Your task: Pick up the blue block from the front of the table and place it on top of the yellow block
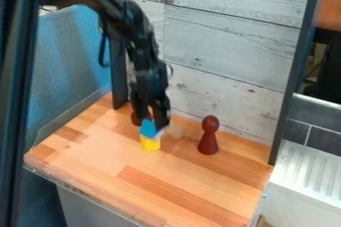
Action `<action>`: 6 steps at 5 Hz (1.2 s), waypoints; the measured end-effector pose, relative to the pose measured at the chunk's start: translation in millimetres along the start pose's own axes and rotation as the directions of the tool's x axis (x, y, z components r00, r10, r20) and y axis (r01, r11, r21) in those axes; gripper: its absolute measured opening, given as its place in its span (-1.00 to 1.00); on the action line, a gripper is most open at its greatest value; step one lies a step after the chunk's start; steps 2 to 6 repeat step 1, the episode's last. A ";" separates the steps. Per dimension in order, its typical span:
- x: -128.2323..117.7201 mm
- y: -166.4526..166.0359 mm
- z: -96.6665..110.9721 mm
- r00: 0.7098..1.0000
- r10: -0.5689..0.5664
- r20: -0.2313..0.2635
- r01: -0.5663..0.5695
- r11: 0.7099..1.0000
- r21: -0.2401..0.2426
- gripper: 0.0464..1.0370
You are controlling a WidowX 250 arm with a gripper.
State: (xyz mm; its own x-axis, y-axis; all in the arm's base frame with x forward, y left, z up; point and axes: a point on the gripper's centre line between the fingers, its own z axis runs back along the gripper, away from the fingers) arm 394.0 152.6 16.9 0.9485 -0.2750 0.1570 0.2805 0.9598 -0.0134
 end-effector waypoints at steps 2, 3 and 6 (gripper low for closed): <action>1.3 8.8 29.6 0.998 0.043 0.048 -0.041 0.999 -0.034 0.93; 1.3 8.8 29.6 0.998 0.043 0.048 -0.041 0.999 -0.034 0.93; 1.3 8.8 29.6 0.998 0.043 0.048 -0.041 0.999 -0.034 0.93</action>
